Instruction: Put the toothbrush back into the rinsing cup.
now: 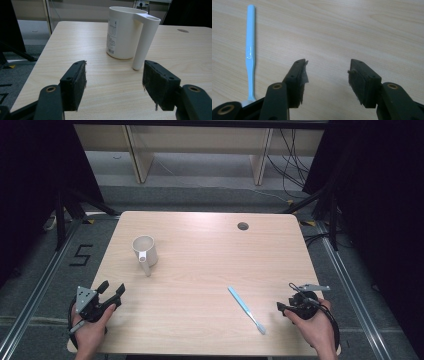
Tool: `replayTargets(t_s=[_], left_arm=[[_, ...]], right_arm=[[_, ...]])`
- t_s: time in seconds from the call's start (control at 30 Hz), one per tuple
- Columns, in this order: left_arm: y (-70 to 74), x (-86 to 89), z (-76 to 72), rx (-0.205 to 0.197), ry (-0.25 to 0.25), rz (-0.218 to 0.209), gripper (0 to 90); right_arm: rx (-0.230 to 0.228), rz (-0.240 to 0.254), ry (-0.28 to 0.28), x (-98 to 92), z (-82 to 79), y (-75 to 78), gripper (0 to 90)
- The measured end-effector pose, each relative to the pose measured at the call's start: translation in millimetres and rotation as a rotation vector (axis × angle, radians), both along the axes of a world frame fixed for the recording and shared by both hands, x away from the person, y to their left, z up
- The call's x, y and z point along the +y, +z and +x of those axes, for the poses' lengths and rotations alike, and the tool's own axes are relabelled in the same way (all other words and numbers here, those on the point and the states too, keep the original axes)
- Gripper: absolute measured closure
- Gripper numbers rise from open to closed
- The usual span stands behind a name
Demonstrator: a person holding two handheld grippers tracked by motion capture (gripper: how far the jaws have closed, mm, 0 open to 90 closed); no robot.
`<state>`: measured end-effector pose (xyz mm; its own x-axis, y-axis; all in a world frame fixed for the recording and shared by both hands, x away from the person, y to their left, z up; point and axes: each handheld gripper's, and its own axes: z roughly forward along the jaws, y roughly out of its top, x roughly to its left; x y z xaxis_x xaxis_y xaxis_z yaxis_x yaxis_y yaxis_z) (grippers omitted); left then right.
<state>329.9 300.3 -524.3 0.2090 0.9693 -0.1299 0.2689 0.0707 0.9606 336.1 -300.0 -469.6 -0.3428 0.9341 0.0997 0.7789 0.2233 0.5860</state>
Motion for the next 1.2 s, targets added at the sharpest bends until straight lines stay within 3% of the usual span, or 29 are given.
replayTargets(t_s=[0.07,0.1,0.2,0.23,0.27,0.3,0.5,0.7,0.73,0.87,1.17,1.2], left_arm=[[0.0,0.0,0.1,0.000,-0.002,0.001,34.8],[-0.3,-0.4,0.9,-0.002,-0.004,0.004,34.8],[0.1,-1.2,0.6,0.003,-0.004,0.011,34.8],[0.1,-1.3,0.5,0.004,-0.005,0.011,34.8],[0.1,-1.2,0.4,0.003,-0.006,0.010,34.7],[-0.7,-1.1,1.1,-0.013,-0.012,0.001,34.6],[-0.1,0.1,-1.2,-0.007,-0.017,-0.001,34.2],[-0.1,-0.9,0.8,0.002,-0.032,0.005,34.2],[-0.6,-1.0,1.7,-0.007,-0.034,0.000,34.2],[0.1,-1.1,1.6,0.006,-0.036,0.008,34.2],[-0.7,-2.2,2.4,-0.014,-0.049,0.010,34.3],[-0.5,-2.2,2.3,-0.011,-0.048,0.011,34.3]], right_arm=[[-0.004,-0.024,0.011,0.6,1.4,-0.6,48.9],[0.002,-0.041,0.049,2.0,3.0,-0.2,49.4],[0.000,-0.032,0.066,6.5,1.8,0.0,49.6],[0.027,-0.024,0.079,6.5,1.3,1.1,50.0],[0.013,-0.035,0.090,7.0,0.9,1.4,50.1],[0.023,-0.047,0.080,8.4,-0.1,2.1,50.1],[0.015,-0.082,0.105,11.1,-2.8,6.7,50.4],[0.058,-0.103,0.147,18.8,-5.1,13.4,52.2],[0.082,-0.135,0.188,22.0,-4.6,15.9,52.9],[0.132,-0.159,0.233,30.6,-2.7,17.2,56.4],[0.218,-0.209,0.329,55.1,5.4,23.4,65.2],[0.244,-0.227,0.332,61.8,7.3,23.1,66.5]])
